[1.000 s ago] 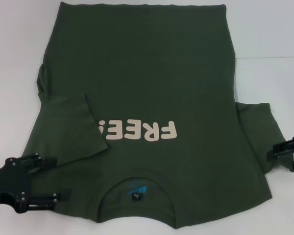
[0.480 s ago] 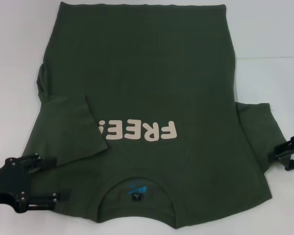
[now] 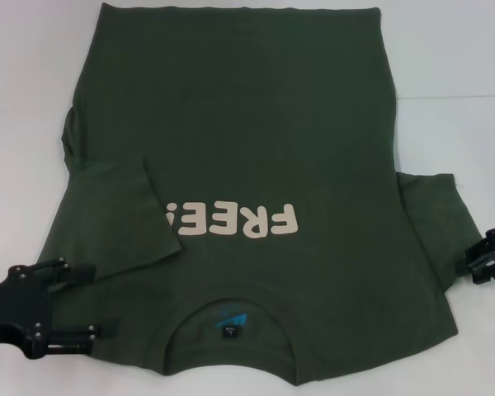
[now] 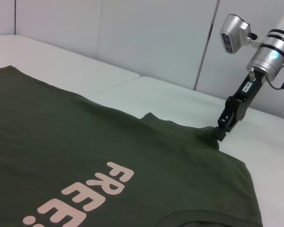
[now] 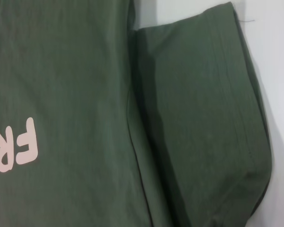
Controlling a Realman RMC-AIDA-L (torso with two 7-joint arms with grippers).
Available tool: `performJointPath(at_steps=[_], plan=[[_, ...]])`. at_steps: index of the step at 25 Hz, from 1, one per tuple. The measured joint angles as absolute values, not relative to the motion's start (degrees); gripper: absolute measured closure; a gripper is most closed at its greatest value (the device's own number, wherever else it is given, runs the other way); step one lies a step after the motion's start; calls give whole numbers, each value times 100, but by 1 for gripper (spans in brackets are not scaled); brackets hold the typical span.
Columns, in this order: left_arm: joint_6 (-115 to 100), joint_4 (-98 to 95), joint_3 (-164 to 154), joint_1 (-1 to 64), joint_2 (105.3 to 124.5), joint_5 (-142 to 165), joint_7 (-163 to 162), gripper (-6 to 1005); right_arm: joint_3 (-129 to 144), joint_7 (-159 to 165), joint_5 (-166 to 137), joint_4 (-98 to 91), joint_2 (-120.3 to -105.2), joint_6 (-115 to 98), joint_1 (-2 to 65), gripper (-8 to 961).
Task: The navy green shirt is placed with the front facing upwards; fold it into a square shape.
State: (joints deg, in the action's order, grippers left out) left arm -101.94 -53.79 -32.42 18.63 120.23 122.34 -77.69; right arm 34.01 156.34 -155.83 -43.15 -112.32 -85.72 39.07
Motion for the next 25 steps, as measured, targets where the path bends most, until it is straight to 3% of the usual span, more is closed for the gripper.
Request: performJointPath(at_steps=[25], plan=[[-10233,-5380,-3243,1840,12023,12250,-7770,67,3377,15755,-15570,-4348,-11214,-8559,3856,657]])
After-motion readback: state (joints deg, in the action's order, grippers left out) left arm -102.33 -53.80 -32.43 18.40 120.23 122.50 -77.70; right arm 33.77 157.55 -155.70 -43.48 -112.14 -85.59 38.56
